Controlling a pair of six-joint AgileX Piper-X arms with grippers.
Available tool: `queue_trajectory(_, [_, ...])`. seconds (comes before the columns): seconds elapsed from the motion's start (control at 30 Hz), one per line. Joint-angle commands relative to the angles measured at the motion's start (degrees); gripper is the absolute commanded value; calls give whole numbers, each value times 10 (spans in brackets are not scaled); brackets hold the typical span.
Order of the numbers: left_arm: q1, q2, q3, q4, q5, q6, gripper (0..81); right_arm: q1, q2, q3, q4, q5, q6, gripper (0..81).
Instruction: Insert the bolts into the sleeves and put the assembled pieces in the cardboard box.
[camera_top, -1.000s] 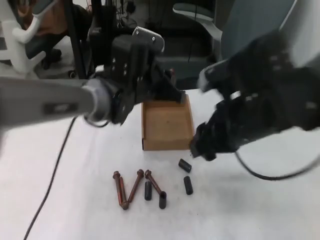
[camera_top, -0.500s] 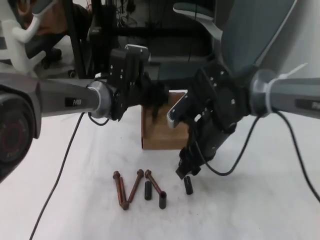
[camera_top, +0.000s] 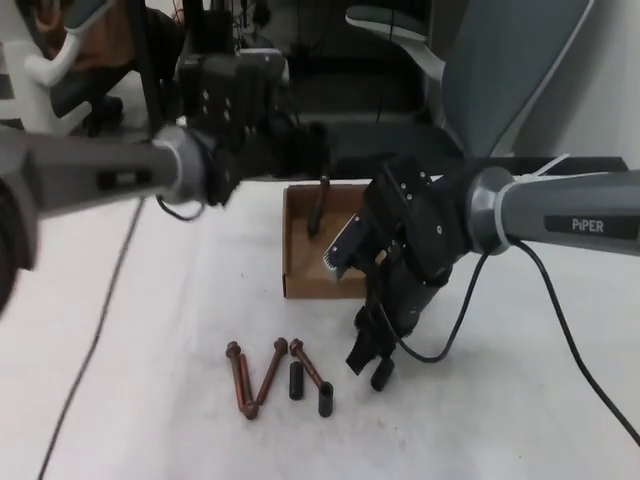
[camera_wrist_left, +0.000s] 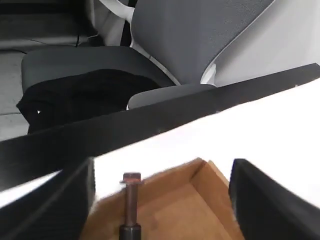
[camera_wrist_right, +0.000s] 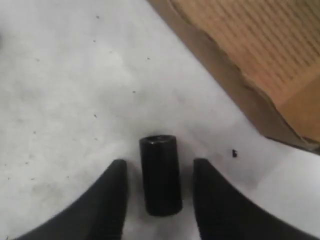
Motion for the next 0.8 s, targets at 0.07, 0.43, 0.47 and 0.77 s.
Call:
queue_trajectory(0.07, [20,-53,-5,184,86,0,700,-2,11,-3,-2,7,-13,3])
queue_trajectory(0.43, [4,-207,82,503,-10,16,700,-22,-19,1,36,8,79,6])
queue_trajectory(0.47, [4,-227,104,500,-45,7,700,-26,-23,2,36,8,83,6])
queue_trajectory(0.77, [-1,-276,256,470,-103,-114,700,-33,-36,4,41,6,87,6])
